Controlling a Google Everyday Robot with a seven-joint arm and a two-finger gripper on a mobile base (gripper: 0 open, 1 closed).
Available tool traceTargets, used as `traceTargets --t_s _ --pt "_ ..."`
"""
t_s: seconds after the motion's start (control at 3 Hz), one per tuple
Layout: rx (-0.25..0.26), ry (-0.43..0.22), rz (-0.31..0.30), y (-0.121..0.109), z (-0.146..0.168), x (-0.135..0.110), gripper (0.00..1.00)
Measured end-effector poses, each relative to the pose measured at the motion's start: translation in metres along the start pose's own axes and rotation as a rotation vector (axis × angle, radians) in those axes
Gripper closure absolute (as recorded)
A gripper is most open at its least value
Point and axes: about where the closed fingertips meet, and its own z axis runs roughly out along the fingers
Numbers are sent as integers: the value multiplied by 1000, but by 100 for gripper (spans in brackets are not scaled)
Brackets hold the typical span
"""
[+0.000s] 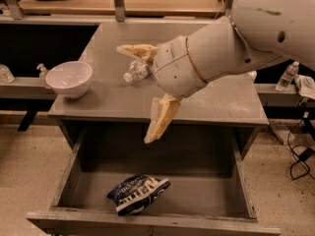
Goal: Place blue chip bag into top drawer
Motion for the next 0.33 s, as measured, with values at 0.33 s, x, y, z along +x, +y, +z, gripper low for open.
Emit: traceTargets --t_s 0.33 --pt "0 0 0 0 0 0 0"
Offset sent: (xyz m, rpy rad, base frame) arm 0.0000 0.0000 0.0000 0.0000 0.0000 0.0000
